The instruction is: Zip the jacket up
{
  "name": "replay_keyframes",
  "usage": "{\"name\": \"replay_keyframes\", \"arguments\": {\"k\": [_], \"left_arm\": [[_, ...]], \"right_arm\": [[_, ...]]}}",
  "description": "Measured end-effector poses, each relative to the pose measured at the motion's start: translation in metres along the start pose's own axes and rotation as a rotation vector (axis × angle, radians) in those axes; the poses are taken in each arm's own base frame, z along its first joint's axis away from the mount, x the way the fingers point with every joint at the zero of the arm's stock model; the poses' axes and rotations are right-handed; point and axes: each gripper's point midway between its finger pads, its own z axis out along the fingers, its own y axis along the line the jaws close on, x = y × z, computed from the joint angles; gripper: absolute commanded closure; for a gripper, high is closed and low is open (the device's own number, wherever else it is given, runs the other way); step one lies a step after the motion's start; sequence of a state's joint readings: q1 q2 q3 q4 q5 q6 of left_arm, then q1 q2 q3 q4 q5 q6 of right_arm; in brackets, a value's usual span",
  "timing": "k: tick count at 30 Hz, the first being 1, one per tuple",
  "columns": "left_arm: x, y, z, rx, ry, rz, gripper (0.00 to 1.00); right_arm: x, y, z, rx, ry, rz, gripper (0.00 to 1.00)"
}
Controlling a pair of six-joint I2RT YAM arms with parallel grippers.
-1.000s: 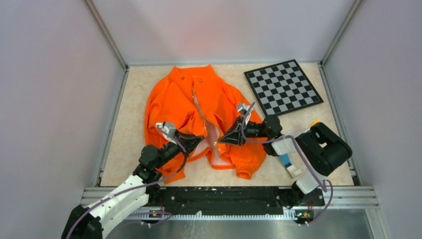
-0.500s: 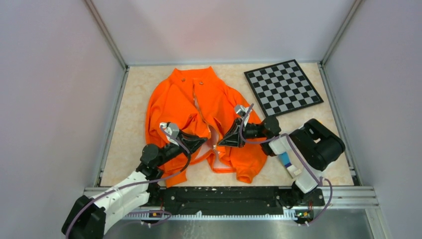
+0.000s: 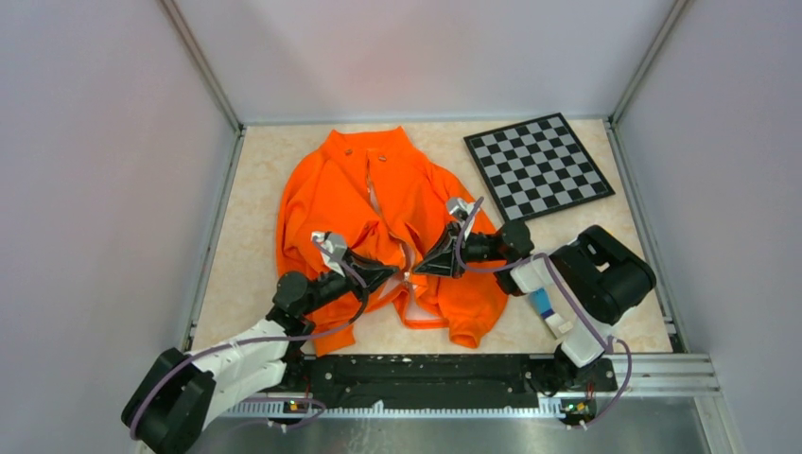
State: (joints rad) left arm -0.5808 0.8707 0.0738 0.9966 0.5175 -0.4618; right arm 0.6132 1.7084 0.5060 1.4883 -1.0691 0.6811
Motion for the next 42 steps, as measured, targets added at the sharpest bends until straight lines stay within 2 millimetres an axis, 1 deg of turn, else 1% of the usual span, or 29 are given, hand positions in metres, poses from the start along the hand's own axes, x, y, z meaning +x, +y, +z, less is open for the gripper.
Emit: {"name": "replay_keyframes", "arguments": {"k": [3, 10, 18, 27, 35, 42], "left_arm": [[0.002, -0.001, 0.001, 0.009, 0.005, -0.012, 1.00], [-0.001, -0.004, 0.001, 0.024, -0.009, -0.005, 1.00], [0.004, -0.003, -0.002, 0.018, 0.002, -0.012, 1.00], [0.005, -0.003, -0.002, 0.017, 0.004, -0.016, 1.00], [0.007, -0.004, -0.003, 0.024, 0.011, -0.026, 1.00], [0.014, -0.008, -0.005, 0.049, 0.031, -0.044, 1.00]], "right_arm": [[0.000, 0.000, 0.000, 0.002, -0.002, -0.004, 1.00], [-0.003, -0.001, 0.000, 0.007, -0.009, -0.018, 1.00], [-0.010, 0.001, 0.001, 0.008, -0.025, -0.053, 1.00], [-0.011, 0.001, 0.001, 0.007, -0.027, -0.057, 1.00], [-0.013, -0.001, 0.001, 0.021, -0.038, -0.057, 1.00], [-0.016, -0.005, 0.002, 0.041, -0.054, -0.064, 1.00]]}}
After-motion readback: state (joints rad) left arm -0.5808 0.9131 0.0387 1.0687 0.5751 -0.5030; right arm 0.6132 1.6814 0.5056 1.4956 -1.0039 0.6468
